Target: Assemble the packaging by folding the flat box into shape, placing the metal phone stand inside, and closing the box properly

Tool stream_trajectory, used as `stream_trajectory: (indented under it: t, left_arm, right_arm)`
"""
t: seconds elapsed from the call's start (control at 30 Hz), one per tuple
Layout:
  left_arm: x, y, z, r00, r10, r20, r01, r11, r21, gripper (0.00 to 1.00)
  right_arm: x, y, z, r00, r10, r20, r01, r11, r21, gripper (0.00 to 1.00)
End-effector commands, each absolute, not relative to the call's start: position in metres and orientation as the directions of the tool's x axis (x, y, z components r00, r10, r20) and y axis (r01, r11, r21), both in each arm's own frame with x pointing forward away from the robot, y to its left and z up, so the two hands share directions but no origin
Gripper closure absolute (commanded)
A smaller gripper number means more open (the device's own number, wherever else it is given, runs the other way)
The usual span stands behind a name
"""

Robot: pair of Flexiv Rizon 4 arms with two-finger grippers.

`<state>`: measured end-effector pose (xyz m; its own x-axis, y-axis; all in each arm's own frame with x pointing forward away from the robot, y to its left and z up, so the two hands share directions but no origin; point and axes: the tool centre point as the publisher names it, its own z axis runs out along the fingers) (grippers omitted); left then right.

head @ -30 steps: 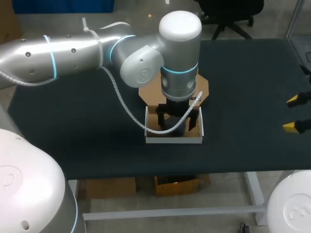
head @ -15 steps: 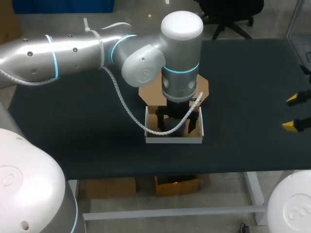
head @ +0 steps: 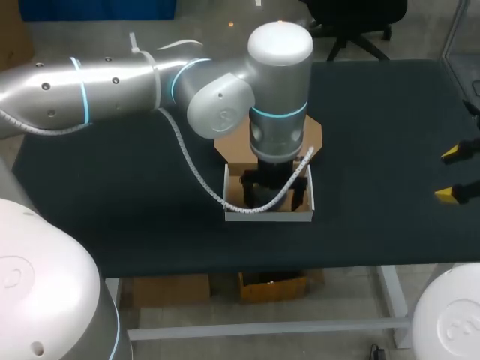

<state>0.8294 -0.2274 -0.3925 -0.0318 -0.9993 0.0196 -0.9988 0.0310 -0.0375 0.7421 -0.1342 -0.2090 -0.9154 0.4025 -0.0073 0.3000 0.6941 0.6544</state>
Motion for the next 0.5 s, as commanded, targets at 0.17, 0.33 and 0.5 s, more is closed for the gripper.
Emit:
stream_trajectory:
  t: [0.17, 0.33, 0.5]
  left_arm:
    - [0.820, -0.229, -0.392, -0.021, -1.000, 0.009, -0.999, 0.021, -0.027, 0.00]
    - [0.814, -0.230, -0.393, -0.017, -1.000, 0.010, -1.000, 0.016, -0.016, 0.00]
    - [0.806, -0.231, -0.394, -0.015, -1.000, 0.007, -1.000, 0.015, -0.006, 0.00]
  right_arm:
    - [0.741, -0.135, -0.208, -0.916, 0.402, -0.007, 0.300, 0.694, 0.655, 0.00]
    - [0.741, -0.135, -0.208, -0.916, 0.402, -0.007, 0.300, 0.694, 0.655, 0.00]
    - [0.741, -0.135, -0.208, -0.916, 0.402, -0.007, 0.300, 0.694, 0.655, 0.00]
